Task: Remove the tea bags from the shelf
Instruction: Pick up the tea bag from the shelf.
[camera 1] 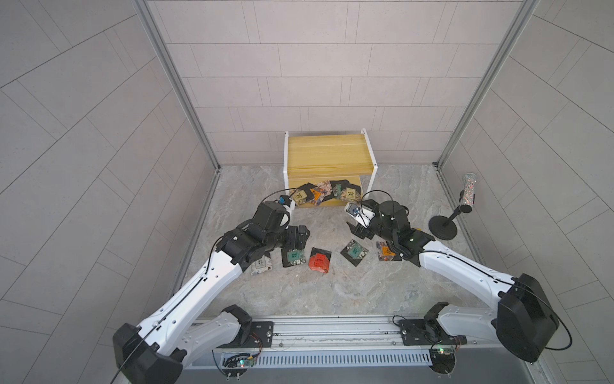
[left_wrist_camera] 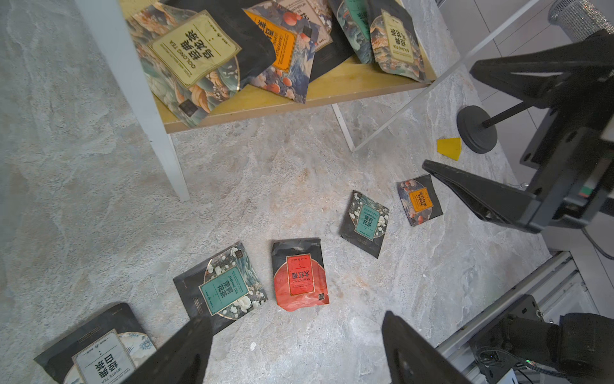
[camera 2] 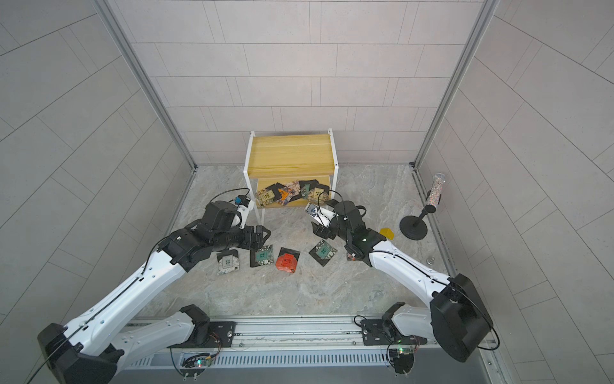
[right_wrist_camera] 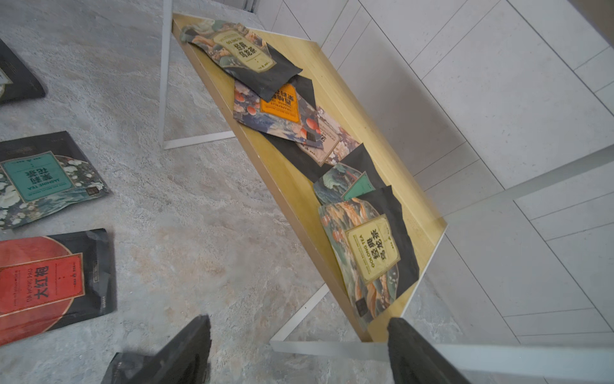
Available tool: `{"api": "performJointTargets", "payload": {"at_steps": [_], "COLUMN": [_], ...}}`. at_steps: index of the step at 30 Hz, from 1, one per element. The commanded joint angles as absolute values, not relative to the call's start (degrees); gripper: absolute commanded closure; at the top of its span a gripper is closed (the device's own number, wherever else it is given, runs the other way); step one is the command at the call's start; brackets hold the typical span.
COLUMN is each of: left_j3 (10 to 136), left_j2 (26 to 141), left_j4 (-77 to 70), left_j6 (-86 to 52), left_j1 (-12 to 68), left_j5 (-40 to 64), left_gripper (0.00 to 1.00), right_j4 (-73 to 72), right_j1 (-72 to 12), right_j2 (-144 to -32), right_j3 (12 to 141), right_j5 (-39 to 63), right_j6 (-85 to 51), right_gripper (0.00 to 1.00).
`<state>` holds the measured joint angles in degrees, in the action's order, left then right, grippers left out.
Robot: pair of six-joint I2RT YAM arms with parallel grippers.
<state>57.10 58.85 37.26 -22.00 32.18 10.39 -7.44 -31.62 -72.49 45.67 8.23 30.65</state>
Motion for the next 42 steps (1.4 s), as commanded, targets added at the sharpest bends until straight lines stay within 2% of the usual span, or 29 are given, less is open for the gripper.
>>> {"api": "performJointTargets", "payload": {"at_steps": [1,18,31,37,42], "left_j3": [56.6,53.2,51.9,51.6,51.6], "left_j2": [57.1,53.3,52.2,52.0,52.3], "left_j4": [37.4,38.4,38.1,38.1,37.7], "left_j6": [-21.6,-23.5,-24.5,-24.7,-25.0], "left_j1": [31.4,30.6,30.4,30.2,30.2], "left_j5": [11.1,9.7,9.0,8.5,8.7], "left_gripper": [0.12,0.12,0.13,0.13,0.13], "right_j4": [-10.6,-14.1,-14.5,-15.0,-15.6], "right_j1": [-31.0,-30.5,-29.5,-29.6,-29.6], "right_j2": [-74.4,-85.4,-90.0,-90.4,-90.3], "right_j3": [48.0,54.6,56.3,55.3,54.4], "right_j5": [11.0,6.0,5.9,5.8,5.7], "right_j6": [35.2,38.0,36.0,34.6,33.9], "right_gripper": [0.13,0.13,0.15,0.22,0.34]}}
